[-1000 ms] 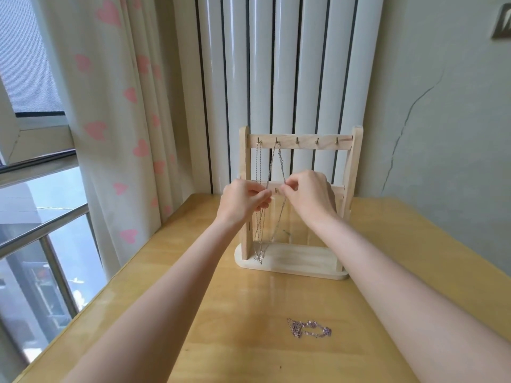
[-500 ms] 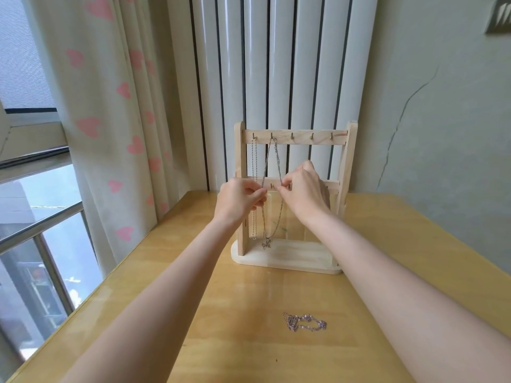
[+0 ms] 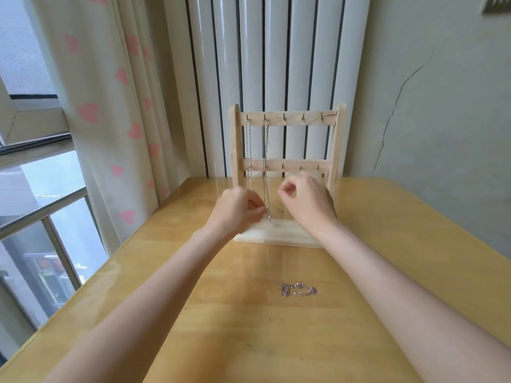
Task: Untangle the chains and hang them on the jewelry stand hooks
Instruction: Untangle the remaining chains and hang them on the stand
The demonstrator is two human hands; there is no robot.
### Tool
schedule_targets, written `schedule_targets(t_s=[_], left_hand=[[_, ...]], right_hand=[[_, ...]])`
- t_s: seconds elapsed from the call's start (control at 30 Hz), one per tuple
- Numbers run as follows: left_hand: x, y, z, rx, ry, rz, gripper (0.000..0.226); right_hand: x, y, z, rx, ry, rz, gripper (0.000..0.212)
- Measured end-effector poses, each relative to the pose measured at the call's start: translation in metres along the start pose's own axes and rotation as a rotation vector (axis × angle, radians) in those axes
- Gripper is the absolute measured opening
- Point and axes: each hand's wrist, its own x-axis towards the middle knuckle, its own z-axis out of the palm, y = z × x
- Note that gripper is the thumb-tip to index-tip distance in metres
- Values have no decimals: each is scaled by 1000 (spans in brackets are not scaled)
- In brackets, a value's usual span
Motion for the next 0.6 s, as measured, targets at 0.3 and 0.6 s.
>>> schedule_targets(t_s=[0.3, 0.6], left_hand=[[-61, -2, 58, 126, -419, -5, 18], [-78, 3, 71, 149, -272, 66, 14]], right_hand=[[-83, 51, 11, 88, -432, 115, 12], [-105, 66, 23, 145, -388, -2, 10]])
